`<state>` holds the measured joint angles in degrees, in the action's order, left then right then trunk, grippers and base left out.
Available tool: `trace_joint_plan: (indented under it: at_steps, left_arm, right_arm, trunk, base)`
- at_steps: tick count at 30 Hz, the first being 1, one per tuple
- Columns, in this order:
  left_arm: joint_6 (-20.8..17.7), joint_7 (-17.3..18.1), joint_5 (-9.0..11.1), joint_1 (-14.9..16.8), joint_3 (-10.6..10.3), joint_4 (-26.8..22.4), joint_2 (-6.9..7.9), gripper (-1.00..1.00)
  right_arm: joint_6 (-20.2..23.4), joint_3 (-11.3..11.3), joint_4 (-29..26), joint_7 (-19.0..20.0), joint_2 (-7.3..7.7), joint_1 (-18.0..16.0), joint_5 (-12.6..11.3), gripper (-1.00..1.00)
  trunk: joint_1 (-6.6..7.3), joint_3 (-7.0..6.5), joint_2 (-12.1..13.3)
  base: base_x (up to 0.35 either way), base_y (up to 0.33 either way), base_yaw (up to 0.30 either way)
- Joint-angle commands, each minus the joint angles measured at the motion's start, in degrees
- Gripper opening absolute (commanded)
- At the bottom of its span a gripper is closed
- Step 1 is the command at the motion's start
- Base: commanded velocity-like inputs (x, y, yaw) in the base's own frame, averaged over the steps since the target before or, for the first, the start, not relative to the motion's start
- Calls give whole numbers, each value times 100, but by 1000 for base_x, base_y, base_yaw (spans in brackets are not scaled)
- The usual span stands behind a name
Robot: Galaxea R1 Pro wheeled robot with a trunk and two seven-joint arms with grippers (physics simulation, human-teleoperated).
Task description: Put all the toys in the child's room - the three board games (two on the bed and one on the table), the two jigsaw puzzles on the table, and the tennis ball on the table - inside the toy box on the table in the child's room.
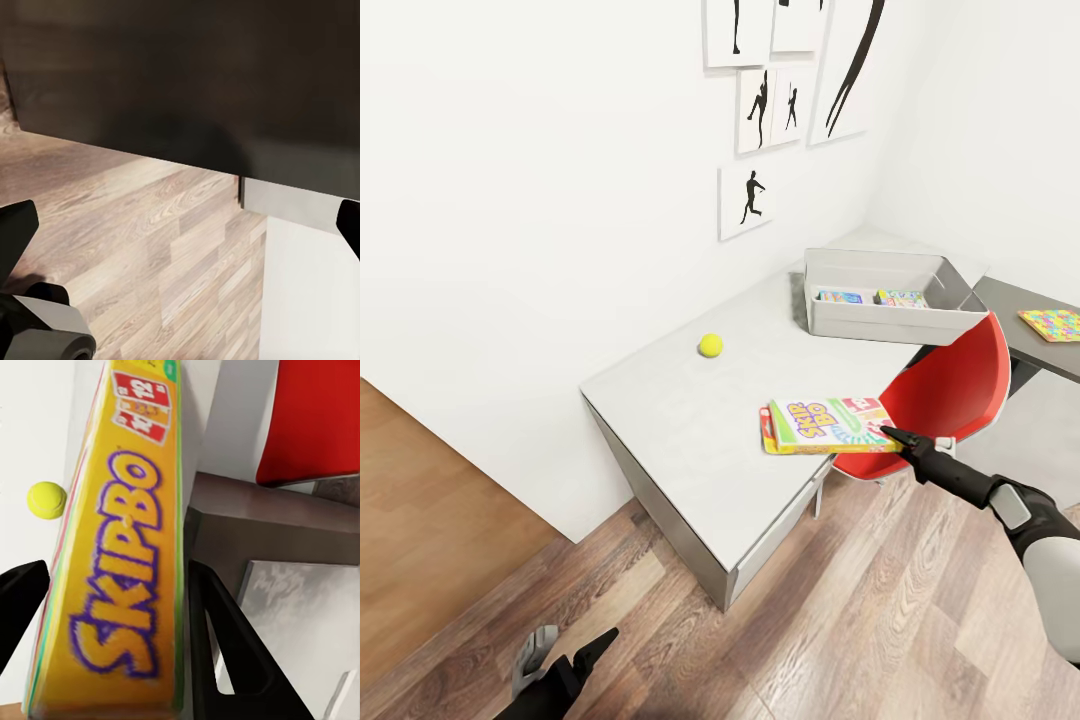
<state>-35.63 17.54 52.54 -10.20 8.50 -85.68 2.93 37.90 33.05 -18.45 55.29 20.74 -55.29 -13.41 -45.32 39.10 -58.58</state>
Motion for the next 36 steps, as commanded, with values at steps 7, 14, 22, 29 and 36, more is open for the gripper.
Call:
trace_joint_plan:
  at_steps: [7, 14, 22, 29, 36]
  left_arm:
    - [-22, -15, 28, 0, 10, 12, -5, 100]
    - [72, -10, 23, -21, 17, 64, -12, 100]
    - [188, -1, 22, -47, 26, 129, -6, 100]
    - [206, 13, 20, -53, 25, 147, -4, 100]
    - [205, 105, 15, -53, 13, 154, 3, 100]
  right_arm:
    - [38, 16, -14, 238, 16, 21, -10, -100]
    - [37, 4, -66, 509, 42, 49, -7, -100]
    - [27, -27, -277, 618, 41, 133, -4, -100]
    - [36, -33, -494, 651, 17, 248, -4, -100]
    - [40, -59, -847, 944, -15, 499, 11, -100]
  trunk:
    - [-1, 4, -3]
    - [-1, 4, -3]
    - [-1, 4, -3]
    - [-1, 4, -3]
    - [-1, 4, -3]
  base:
    - [0, 0, 0]
    - [0, 0, 0]
    - [0, 0, 0]
    - [0, 0, 0]
    - [0, 0, 0]
